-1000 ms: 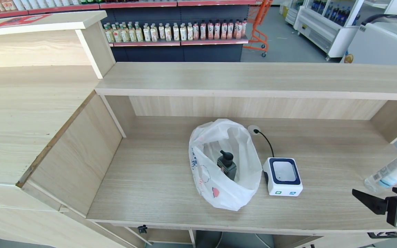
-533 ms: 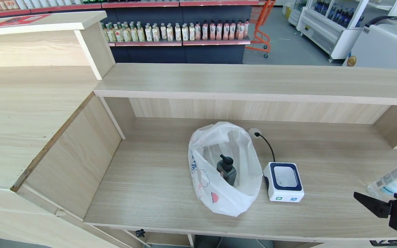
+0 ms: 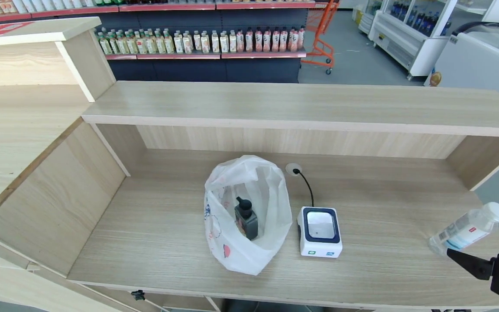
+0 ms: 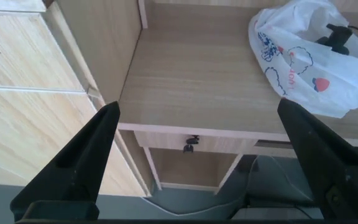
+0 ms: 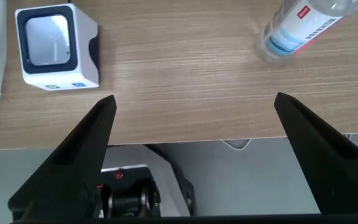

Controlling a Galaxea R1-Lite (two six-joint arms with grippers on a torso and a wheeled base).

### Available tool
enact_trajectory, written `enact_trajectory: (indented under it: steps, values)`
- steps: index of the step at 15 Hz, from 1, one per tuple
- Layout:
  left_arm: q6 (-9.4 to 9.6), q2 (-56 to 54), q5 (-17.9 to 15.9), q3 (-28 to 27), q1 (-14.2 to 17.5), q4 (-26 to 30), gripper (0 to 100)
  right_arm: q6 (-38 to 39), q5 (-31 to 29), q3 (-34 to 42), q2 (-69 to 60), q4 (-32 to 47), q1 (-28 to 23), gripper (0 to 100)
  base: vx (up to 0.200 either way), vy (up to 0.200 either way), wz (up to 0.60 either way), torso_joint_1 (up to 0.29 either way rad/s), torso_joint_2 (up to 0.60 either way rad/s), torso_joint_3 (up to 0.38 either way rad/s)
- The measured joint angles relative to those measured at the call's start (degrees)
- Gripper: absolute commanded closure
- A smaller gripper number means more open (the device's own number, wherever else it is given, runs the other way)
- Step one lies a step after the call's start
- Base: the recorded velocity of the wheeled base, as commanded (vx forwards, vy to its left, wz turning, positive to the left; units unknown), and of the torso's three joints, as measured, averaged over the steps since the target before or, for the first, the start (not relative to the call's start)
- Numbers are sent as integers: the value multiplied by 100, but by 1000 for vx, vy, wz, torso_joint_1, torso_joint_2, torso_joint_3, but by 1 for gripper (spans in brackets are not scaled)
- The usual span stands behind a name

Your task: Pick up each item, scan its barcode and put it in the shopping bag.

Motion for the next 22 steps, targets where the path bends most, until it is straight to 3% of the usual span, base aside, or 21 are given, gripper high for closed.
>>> enact_trajectory:
  steps: [13, 16, 22]
  values:
    - [20, 0, 5, 0, 7, -2, 0, 255, -11, -9, 24, 182, -74, 0, -200, -200, 0, 2, 3, 3]
    - [5, -2, 7, 0, -1, -2, 0, 256, -2, -102, 118, 176, -189, 0, 0, 0, 0, 0, 0, 0]
    - [46, 0, 0, 0, 7, -2, 0, 458, -4, -160, 279, 178, -368, 0, 33, -200, 0, 2, -2, 3]
